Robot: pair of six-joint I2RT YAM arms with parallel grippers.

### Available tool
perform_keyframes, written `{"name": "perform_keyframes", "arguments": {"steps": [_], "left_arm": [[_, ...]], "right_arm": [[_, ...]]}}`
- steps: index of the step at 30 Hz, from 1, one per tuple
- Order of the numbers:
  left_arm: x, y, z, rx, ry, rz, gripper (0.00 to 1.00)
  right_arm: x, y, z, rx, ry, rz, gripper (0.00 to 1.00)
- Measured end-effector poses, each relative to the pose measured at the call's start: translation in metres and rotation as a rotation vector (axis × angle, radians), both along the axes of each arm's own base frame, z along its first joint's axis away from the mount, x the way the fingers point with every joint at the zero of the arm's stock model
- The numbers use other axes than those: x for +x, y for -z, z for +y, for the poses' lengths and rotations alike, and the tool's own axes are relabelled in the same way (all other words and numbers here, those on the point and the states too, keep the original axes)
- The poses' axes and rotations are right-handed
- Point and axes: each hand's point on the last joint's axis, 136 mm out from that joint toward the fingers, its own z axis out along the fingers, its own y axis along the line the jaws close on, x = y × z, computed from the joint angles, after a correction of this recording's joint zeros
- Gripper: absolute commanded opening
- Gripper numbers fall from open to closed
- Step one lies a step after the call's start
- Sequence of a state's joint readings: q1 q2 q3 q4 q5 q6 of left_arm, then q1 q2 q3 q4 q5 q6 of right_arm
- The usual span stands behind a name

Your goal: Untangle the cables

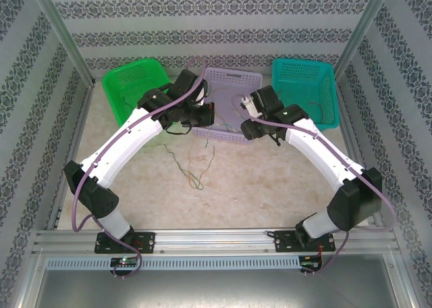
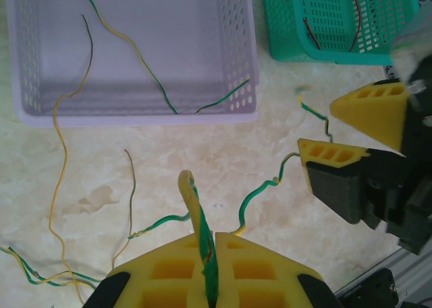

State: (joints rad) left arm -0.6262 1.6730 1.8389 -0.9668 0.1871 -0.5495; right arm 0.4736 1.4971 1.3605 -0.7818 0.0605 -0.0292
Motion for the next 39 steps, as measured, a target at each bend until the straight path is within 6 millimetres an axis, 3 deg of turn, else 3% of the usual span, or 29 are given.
{"name": "perform_keyframes", "arguments": {"steps": [3,6,8,10,12,15,18,23,27,34,37,38,39], "left_arm": [[0.000,0.000,0.000,0.000,0.000,0.001,0.00],[0.000,0.001,0.001,-0.001,-0.006,0.003,0.00],[-0.002,0.007,0.003,-0.001,-0.012,0.025,0.00],[-0.005,0.020,0.004,-0.005,-0.022,0.064,0.00],[-0.006,0.036,0.000,-0.027,-0.028,0.099,0.00],[-0.002,0.050,-0.012,-0.091,-0.037,0.117,0.00],[0.002,0.046,-0.021,-0.171,-0.045,0.099,0.00],[0.004,0.028,-0.030,-0.280,-0.048,0.057,0.00],[0.007,0.029,-0.033,-0.306,-0.055,0.055,0.00],[0.011,0.017,-0.032,-0.329,-0.059,0.044,0.00],[0.011,0.015,-0.032,-0.327,-0.059,0.053,0.00],[0.011,0.015,-0.032,-0.328,-0.061,0.059,0.00],[0.011,0.016,-0.033,-0.332,-0.064,0.066,0.00]], "right_arm": [[0.003,0.010,-0.002,-0.010,0.016,0.016,0.00],[0.012,0.009,-0.015,0.021,0.087,0.020,0.00],[0.027,-0.005,-0.028,0.093,0.163,0.000,0.00],[0.046,-0.030,-0.044,0.212,0.261,-0.040,0.00],[0.065,-0.067,-0.059,0.360,0.344,-0.091,0.00],[0.075,-0.119,-0.063,0.543,0.391,-0.124,0.00],[0.081,-0.150,-0.063,0.689,0.440,-0.109,0.00],[0.101,-0.147,-0.076,0.859,0.593,0.011,0.00],[0.115,-0.148,-0.071,0.931,0.635,0.093,0.00],[0.111,-0.190,-0.051,0.912,0.534,0.028,0.00],[0.108,-0.200,-0.048,0.890,0.506,-0.013,0.00],[0.108,-0.199,-0.049,0.881,0.508,-0.016,0.02],[0.108,-0.197,-0.051,0.871,0.514,-0.016,0.22]]}}
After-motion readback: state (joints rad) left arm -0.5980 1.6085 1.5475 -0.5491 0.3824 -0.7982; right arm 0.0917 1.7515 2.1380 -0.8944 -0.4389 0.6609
